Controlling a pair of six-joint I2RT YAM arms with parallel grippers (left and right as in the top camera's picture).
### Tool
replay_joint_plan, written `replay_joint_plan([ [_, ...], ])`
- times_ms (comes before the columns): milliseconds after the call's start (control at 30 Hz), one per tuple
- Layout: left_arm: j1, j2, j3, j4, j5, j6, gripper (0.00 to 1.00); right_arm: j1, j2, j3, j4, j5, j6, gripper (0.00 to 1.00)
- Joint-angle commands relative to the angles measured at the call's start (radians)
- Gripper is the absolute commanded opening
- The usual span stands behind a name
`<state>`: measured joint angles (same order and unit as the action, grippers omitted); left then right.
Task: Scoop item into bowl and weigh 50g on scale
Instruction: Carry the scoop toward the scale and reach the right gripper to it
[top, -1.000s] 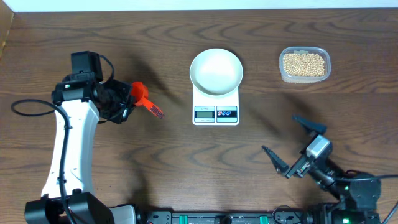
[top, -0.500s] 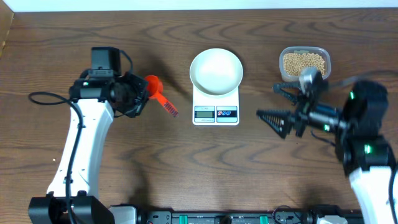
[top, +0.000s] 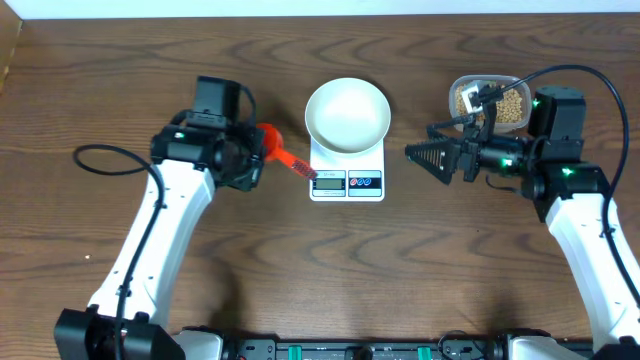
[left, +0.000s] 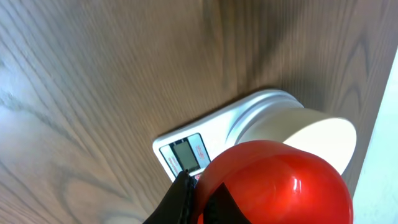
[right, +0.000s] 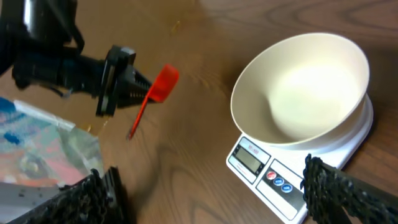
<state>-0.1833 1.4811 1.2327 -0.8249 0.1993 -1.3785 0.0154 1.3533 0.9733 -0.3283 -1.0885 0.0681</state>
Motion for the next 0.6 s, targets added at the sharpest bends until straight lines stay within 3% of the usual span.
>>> replay_joint_plan([
  [0,-0.05,0.011,0.0,0.006,-0.058,-0.146,0.07,0.01,0.016,0.02,0.028,-0.025,0.191,0.99],
  [33,-0.063,0.012,0.0,0.01,-0.06,-0.164,0.07,0.015,0.02,0.02,0.039,-0.015,0.218,0.97],
  [100,-0.084,0.015,0.0,0.025,-0.063,-0.173,0.07,0.035,0.023,0.02,0.048,0.027,0.251,0.81],
  [233,-0.113,0.015,0.0,0.054,-0.062,-0.204,0.07,0.122,0.023,0.02,0.057,0.17,0.378,0.73],
  [567,-0.116,0.015,0.0,0.053,-0.015,-0.259,0.07,0.34,0.023,0.02,0.144,0.373,0.479,0.56],
])
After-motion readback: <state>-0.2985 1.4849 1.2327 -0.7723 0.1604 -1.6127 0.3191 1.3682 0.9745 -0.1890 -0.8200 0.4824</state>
